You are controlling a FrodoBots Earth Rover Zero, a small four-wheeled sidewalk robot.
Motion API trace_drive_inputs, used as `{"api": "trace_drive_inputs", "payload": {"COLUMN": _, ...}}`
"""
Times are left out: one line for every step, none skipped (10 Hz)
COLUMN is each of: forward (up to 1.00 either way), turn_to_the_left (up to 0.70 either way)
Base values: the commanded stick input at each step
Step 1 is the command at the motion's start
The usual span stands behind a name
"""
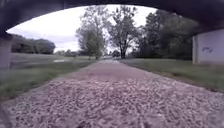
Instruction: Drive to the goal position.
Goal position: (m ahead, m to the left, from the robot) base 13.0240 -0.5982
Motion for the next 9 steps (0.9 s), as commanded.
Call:
{"api": "trace_drive_inputs", "payload": {"forward": 0.70, "turn_to_the_left": 0.00}}
{"api": "trace_drive_inputs", "payload": {"forward": 0.70, "turn_to_the_left": 0.00}}
{"api": "trace_drive_inputs", "payload": {"forward": 0.70, "turn_to_the_left": 0.00}}
{"api": "trace_drive_inputs", "payload": {"forward": 0.70, "turn_to_the_left": 0.00}}
{"api": "trace_drive_inputs", "payload": {"forward": 0.70, "turn_to_the_left": 0.00}}
{"api": "trace_drive_inputs", "payload": {"forward": 0.70, "turn_to_the_left": 0.00}}
{"api": "trace_drive_inputs", "payload": {"forward": 0.70, "turn_to_the_left": 0.00}}
{"api": "trace_drive_inputs", "payload": {"forward": 0.70, "turn_to_the_left": 0.00}}
{"api": "trace_drive_inputs", "payload": {"forward": 0.70, "turn_to_the_left": 0.00}}
